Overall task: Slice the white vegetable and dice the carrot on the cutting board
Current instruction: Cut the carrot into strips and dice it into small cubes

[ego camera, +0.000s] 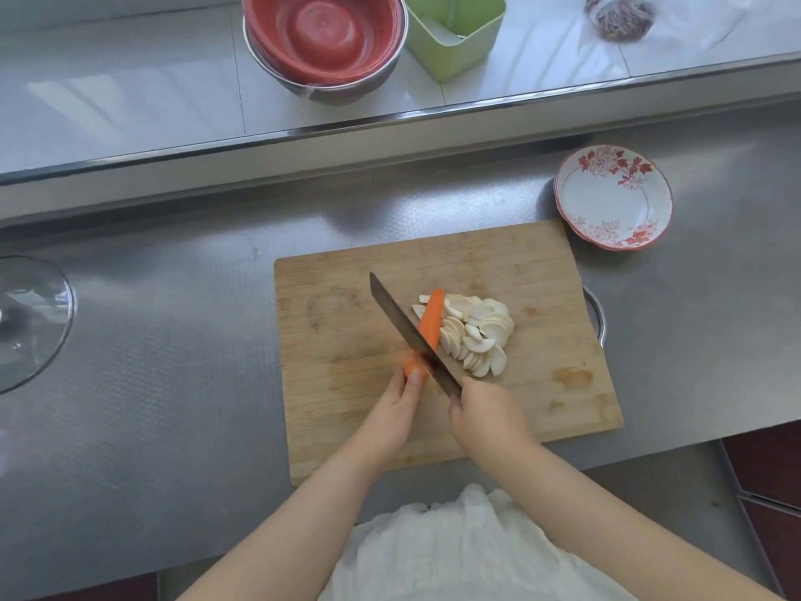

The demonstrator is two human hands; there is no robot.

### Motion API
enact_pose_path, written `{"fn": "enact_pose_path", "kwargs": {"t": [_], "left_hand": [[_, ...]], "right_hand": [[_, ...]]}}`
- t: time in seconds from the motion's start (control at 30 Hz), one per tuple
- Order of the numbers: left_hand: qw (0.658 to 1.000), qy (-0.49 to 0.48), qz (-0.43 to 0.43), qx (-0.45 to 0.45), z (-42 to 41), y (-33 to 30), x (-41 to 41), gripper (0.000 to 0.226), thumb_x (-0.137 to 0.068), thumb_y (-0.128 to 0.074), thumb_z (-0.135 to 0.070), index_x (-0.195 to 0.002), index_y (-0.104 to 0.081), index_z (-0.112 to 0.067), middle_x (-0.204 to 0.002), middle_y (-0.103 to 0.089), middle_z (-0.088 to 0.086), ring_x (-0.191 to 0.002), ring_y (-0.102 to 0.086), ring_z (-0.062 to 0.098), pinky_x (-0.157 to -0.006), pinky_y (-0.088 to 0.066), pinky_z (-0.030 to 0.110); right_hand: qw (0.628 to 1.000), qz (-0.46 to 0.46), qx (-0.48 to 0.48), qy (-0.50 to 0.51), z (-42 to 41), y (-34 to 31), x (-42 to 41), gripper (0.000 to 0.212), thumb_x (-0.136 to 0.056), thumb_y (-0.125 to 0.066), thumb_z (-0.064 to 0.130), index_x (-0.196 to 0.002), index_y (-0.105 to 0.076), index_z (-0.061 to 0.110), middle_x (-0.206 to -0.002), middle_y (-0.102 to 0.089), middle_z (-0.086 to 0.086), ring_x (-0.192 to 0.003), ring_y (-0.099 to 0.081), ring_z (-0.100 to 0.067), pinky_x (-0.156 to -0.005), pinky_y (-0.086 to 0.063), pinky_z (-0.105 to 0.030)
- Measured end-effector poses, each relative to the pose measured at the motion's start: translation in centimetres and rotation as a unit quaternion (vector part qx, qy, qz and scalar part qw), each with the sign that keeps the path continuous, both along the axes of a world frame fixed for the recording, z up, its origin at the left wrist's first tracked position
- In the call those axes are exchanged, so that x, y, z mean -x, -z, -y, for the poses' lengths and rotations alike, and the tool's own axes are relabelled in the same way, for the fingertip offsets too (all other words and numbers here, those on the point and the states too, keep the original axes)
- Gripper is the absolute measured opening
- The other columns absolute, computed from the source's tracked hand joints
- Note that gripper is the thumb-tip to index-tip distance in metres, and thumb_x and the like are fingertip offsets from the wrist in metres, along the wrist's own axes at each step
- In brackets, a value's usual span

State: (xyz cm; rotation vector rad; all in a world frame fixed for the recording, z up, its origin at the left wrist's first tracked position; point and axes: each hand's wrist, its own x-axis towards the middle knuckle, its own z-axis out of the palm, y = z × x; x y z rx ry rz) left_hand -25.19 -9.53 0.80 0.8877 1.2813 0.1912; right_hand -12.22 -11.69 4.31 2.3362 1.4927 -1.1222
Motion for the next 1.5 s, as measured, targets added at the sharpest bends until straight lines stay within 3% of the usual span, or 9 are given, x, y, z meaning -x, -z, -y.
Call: {"fn": "enact_pose_path", "kwargs": {"t": [0.13, 0.3, 0.47, 0.73, 0.93, 1.2, 1.27, 1.4, 1.5], "left_hand": [[1.0, -0.003, 0.006, -0.022, 0.3, 0.4, 0.1, 0.079, -0.083, -0.032, -0.078, -0.149, -0.027, -0.034, -0.149, -0.024, -0.025, -0.14, -0.016, -0.004, -0.117, -0.01, 0.027], [1.0, 0.0, -0.018, -0.002, 0.8, 2.4, 0.2, 0.098, -0.07, -0.033, -0.091, -0.151, -0.022, -0.036, -0.155, -0.025, -0.016, -0.143, -0.019, 0.002, -0.119, -0.015, 0.039], [0.999, -0.012, -0.01, -0.035, 0.5, 1.3, -0.4, 0.041, -0.103, -0.032, -0.041, -0.138, -0.047, -0.024, -0.125, -0.051, -0.018, -0.128, -0.039, 0.004, -0.1, -0.026, 0.022], [0.999, -0.007, 0.009, -0.052, 0.8, 2.0, -0.2, 0.045, -0.101, -0.031, -0.05, -0.142, -0.04, -0.032, -0.141, -0.042, -0.019, -0.135, -0.031, 0.001, -0.109, -0.023, 0.027], [0.999, -0.023, 0.015, -0.04, 0.7, 1.7, -0.6, 0.031, -0.104, -0.03, -0.04, -0.128, -0.048, -0.032, -0.114, -0.048, -0.027, -0.105, -0.043, -0.015, -0.095, -0.025, 0.019], [0.999, -0.007, 0.008, -0.049, 0.8, 2.7, -0.6, 0.031, -0.105, -0.029, -0.037, -0.123, -0.051, -0.025, -0.107, -0.048, -0.024, -0.079, -0.042, -0.035, -0.076, -0.032, -0.006], [0.998, -0.004, 0.008, -0.055, 0.8, 2.5, -0.6, 0.033, -0.105, -0.028, -0.039, -0.125, -0.05, -0.026, -0.107, -0.046, -0.026, -0.082, -0.042, -0.033, -0.073, -0.03, -0.004], [0.999, -0.005, 0.003, -0.033, 0.7, 2.8, -0.4, 0.046, -0.103, -0.028, -0.047, -0.14, -0.043, -0.024, -0.133, -0.044, -0.019, -0.121, -0.039, -0.008, -0.103, -0.022, 0.021], [1.0, 0.004, -0.015, -0.018, 0.7, 3.9, 0.0, 0.069, -0.094, -0.028, -0.065, -0.15, -0.028, -0.026, -0.157, -0.023, -0.01, -0.144, -0.016, 0.008, -0.119, -0.013, 0.04]], "right_hand": [[0.999, 0.001, -0.042, -0.007, 2.4, -3.8, 0.4, 0.019, -0.099, -0.037, 0.023, -0.107, -0.054, 0.021, -0.081, -0.06, 0.001, -0.076, -0.057, -0.024, -0.059, -0.04, -0.028], [0.996, 0.022, -0.076, -0.031, 3.9, -5.2, 1.3, 0.036, -0.1, -0.035, 0.019, -0.133, -0.044, 0.031, -0.098, -0.067, 0.002, -0.089, -0.064, -0.022, -0.059, -0.037, -0.026], [0.996, 0.031, -0.082, -0.033, 4.3, -5.2, 1.7, 0.037, -0.099, -0.037, 0.014, -0.132, -0.043, 0.029, -0.103, -0.066, 0.001, -0.092, -0.064, -0.022, -0.061, -0.036, -0.027], [0.996, 0.032, -0.083, -0.016, 4.4, -5.1, 1.7, 0.038, -0.098, -0.038, 0.013, -0.132, -0.044, 0.028, -0.105, -0.066, -0.001, -0.094, -0.064, -0.022, -0.063, -0.036, -0.025], [0.996, 0.025, -0.079, -0.016, 4.4, -5.6, 1.6, 0.034, -0.097, -0.038, 0.011, -0.126, -0.047, 0.026, -0.099, -0.066, -0.001, -0.089, -0.063, -0.023, -0.06, -0.035, -0.025], [0.997, 0.03, -0.071, -0.027, 4.0, -5.9, 1.5, 0.031, -0.097, -0.039, 0.011, -0.123, -0.049, 0.025, -0.099, -0.065, -0.002, -0.084, -0.061, -0.023, -0.053, -0.032, -0.026], [0.997, 0.03, -0.065, -0.025, 3.9, -6.0, 1.6, 0.031, -0.096, -0.039, 0.01, -0.121, -0.05, 0.024, -0.098, -0.065, -0.002, -0.084, -0.06, -0.025, -0.047, -0.028, -0.026], [0.998, 0.031, -0.057, -0.018, 3.6, -6.1, 1.7, 0.03, -0.094, -0.04, 0.009, -0.12, -0.051, 0.022, -0.097, -0.065, -0.003, -0.074, -0.05, -0.026, -0.044, -0.024, -0.024], [0.998, 0.031, -0.045, -0.018, 3.2, -6.2, 1.7, 0.029, -0.095, -0.04, 0.009, -0.12, -0.051, 0.02, -0.098, -0.065, -0.004, -0.074, -0.049, -0.024, -0.044, -0.025, -0.025]]}}
